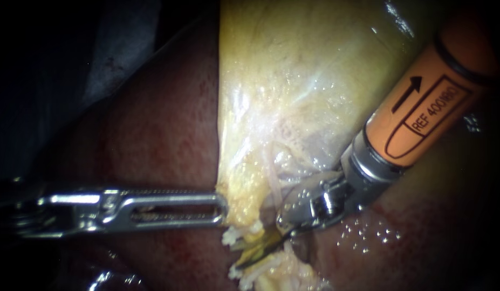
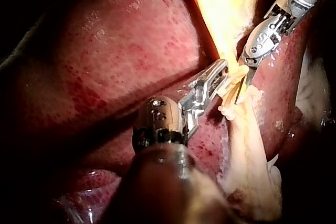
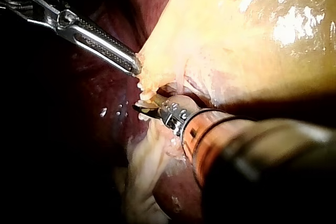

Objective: Go back from the cut left tube

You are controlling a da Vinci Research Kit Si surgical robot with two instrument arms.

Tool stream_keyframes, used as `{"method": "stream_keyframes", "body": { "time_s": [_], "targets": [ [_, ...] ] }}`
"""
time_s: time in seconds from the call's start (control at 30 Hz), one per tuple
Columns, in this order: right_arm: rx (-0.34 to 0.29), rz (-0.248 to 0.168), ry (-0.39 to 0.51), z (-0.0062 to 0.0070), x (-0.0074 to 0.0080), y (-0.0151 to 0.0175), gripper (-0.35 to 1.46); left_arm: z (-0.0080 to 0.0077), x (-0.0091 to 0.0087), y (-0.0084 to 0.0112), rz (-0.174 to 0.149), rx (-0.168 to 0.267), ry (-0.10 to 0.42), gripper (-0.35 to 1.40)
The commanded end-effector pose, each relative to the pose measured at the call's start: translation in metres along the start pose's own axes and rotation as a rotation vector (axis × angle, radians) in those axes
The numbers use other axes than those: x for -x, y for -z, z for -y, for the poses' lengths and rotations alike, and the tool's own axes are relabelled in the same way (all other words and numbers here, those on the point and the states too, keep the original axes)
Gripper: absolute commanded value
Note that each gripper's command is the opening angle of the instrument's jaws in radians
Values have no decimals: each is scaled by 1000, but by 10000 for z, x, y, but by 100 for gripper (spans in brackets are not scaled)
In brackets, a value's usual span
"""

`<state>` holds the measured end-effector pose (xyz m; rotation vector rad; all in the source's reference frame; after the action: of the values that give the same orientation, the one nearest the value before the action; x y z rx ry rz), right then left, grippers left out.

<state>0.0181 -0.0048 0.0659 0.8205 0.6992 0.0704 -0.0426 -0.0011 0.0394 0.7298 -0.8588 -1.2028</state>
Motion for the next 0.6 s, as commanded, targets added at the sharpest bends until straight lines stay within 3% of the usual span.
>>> {"method": "stream_keyframes", "body": {
  "time_s": [0.03,0.6],
  "targets": [
    [0,0,0,0,0,1,51,0,0,0,0,0,0,-35],
    [14,-20,0,17,-4,41,54,-6,3,3,-3,-3,-1,-35]
  ]
}}
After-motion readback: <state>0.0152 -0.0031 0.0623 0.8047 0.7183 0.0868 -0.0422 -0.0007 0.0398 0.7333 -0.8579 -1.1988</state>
